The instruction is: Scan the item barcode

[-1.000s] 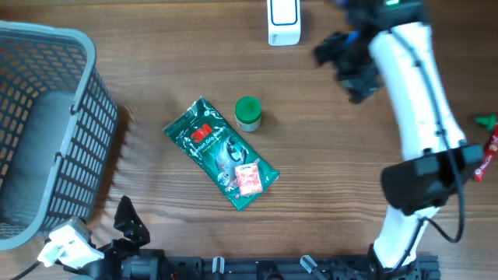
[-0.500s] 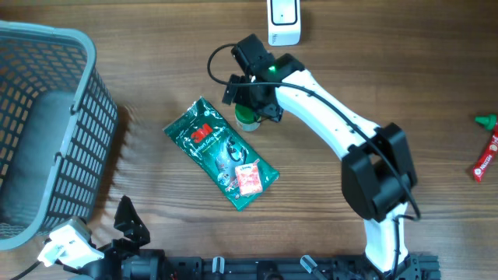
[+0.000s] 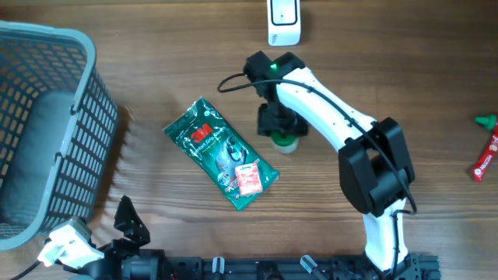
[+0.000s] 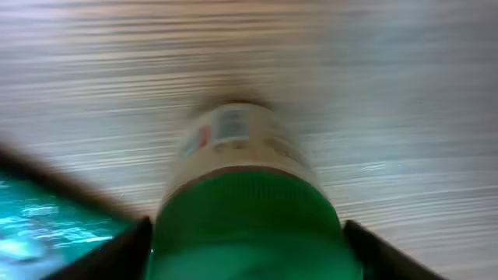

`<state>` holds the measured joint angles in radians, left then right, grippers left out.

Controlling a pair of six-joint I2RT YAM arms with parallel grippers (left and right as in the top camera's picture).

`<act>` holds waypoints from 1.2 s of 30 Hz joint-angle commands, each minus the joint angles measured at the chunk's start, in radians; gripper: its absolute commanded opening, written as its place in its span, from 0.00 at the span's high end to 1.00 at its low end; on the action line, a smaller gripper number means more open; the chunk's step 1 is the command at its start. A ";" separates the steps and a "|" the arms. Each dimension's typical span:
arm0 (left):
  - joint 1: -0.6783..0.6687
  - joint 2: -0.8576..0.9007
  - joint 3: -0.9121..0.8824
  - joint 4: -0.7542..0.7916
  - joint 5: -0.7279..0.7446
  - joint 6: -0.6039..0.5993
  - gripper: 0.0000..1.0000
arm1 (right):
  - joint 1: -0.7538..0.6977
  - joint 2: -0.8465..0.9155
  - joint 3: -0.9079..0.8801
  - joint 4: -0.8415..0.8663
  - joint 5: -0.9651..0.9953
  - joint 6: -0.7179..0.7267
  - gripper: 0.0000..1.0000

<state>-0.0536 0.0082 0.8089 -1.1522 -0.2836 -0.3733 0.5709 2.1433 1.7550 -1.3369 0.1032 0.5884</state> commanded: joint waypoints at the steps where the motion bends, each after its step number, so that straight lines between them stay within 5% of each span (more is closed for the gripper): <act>1: -0.005 -0.003 0.001 0.003 -0.006 -0.005 0.00 | -0.040 0.016 -0.008 -0.043 0.203 -0.237 0.14; 7: -0.005 -0.003 0.001 0.003 -0.005 -0.005 0.00 | -0.047 -0.065 0.098 -0.132 -0.001 -0.179 0.00; 9: -0.005 -0.003 0.001 0.003 -0.005 -0.005 0.00 | -0.055 -0.204 0.129 -0.156 -0.050 0.181 0.00; 11: -0.005 -0.003 0.001 0.003 -0.005 -0.005 0.00 | -0.076 -0.291 0.129 -0.258 -0.045 0.804 0.01; 13: -0.005 -0.003 0.001 0.003 -0.005 -0.005 0.00 | -0.087 -0.322 0.115 -0.272 -0.050 1.210 0.00; 18: -0.005 -0.003 0.001 0.003 -0.005 -0.005 0.00 | -0.088 -0.275 -0.034 -0.098 -0.087 1.480 0.00; 29: -0.005 -0.003 0.001 0.003 -0.006 -0.005 0.00 | -0.180 -0.264 -0.430 0.365 -0.113 1.470 0.00; 33: -0.005 -0.003 0.001 0.003 -0.005 -0.005 0.00 | -0.180 -0.262 -0.431 0.397 -0.113 1.225 0.24; 36: -0.005 -0.003 0.001 0.003 -0.005 -0.005 0.00 | -0.182 -0.262 -0.431 0.377 -0.113 0.859 0.39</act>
<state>-0.0536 0.0082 0.8089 -1.1522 -0.2836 -0.3733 0.3901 1.8664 1.3296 -0.9443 -0.0257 1.7588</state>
